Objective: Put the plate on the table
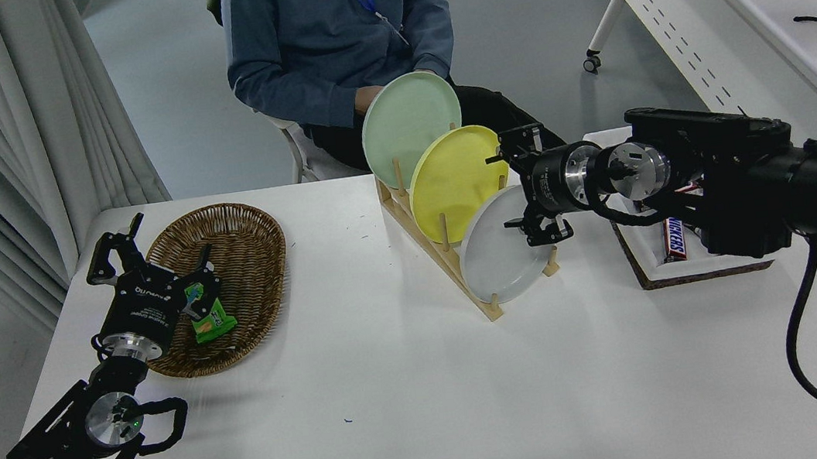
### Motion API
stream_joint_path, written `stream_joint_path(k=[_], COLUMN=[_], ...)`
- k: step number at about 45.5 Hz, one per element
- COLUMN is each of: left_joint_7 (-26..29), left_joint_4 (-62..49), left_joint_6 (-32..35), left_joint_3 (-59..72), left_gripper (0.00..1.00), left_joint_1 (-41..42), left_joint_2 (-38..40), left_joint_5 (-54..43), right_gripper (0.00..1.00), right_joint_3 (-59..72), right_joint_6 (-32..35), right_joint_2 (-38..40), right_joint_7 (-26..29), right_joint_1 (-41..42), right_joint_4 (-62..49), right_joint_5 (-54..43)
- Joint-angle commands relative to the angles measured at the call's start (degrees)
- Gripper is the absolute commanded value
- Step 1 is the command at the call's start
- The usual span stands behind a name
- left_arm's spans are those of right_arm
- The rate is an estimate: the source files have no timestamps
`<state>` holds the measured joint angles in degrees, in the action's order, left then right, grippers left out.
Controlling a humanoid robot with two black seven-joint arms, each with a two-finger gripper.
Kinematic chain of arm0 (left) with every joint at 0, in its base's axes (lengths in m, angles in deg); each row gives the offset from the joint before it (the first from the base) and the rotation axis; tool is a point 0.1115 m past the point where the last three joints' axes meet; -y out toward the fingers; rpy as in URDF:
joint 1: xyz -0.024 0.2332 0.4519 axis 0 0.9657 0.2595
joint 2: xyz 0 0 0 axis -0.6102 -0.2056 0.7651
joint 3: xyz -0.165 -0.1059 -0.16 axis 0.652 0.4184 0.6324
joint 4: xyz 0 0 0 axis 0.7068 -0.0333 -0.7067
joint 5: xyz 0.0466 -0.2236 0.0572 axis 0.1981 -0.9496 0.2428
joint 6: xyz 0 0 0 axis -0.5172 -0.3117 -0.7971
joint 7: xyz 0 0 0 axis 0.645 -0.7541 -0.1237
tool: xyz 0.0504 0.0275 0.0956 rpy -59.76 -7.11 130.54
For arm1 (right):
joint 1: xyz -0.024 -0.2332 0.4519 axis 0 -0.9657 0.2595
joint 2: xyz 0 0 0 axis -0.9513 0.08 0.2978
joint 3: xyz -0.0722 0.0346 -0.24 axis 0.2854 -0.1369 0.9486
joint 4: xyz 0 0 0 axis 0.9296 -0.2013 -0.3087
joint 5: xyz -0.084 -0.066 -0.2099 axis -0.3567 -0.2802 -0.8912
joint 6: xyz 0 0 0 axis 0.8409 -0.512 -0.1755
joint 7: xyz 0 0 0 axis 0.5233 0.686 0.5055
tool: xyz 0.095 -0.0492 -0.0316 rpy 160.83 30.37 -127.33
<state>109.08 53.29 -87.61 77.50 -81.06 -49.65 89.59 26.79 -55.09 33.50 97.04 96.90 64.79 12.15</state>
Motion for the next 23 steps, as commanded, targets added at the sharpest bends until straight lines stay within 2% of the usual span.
stream_joint_path(k=[1, 12, 18, 23], left_joint_7=[0.0, 0.0, 0.0, 0.0], left_joint_4=[0.0, 0.0, 0.0, 0.0], left_joint_6=[0.0, 0.0, 0.0, 0.0], left_joint_3=[0.0, 0.0, 0.0, 0.0], left_gripper=[1.00, 1.00, 1.00, 1.00], left_joint_1=[0.0, 0.0, -0.1, -0.1], left_joint_2=[0.0, 0.0, 0.0, 0.0], left_joint_5=[0.0, 0.0, 0.0, 0.0], right_gripper=[0.69, 0.63, 0.51, 0.50], right_joint_3=[-0.2, -0.3, -0.3, -0.4], right_joint_6=[0.5, 0.6, 0.9, 1.0], right_joint_2=[-0.4, -0.4, -0.4, -0.3], right_joint_7=[0.5, 1.5, 2.5, 2.8], right_joint_1=[0.1, 0.2, 0.2, 0.2], right_joint_4=[-0.7, -0.7, -0.7, -0.7], right_joint_5=[0.0, -0.7, -0.8, -1.0])
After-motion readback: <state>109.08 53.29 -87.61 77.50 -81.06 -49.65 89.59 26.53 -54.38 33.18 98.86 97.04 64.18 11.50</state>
